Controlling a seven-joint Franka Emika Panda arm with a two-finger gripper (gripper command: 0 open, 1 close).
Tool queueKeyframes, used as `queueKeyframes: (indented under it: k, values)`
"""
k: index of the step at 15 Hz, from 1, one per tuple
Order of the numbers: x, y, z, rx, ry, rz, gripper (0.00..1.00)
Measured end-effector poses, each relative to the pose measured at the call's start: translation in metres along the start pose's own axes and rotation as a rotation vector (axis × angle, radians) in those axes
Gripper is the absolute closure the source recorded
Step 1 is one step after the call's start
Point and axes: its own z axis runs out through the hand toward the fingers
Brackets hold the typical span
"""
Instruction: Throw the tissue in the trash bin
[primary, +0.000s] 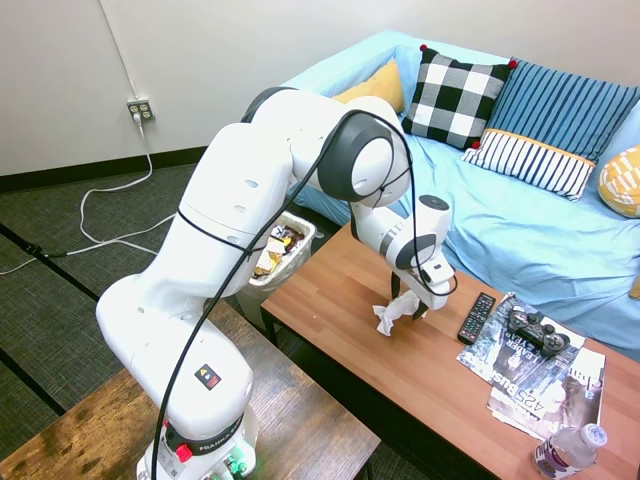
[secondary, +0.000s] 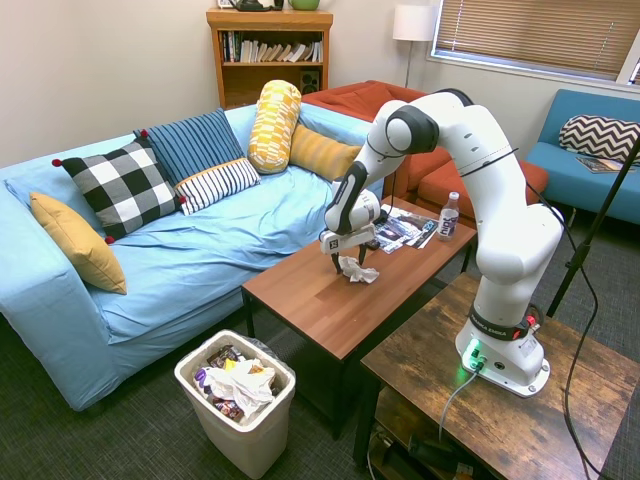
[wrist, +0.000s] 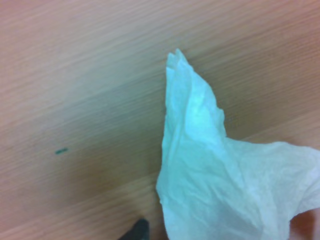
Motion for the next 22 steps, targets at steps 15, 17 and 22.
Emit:
queueKeyframes:
  k: [15, 17, 22]
  values:
    - [0.025, 0.035, -0.015, 0.086, -0.047, -0.014, 1.0]
    - [0.023, 0.041, -0.022, 0.101, -0.055, -0.021, 1.0]
    - [-0.021, 0.035, -0.073, 0.169, -0.052, -0.096, 1.0]
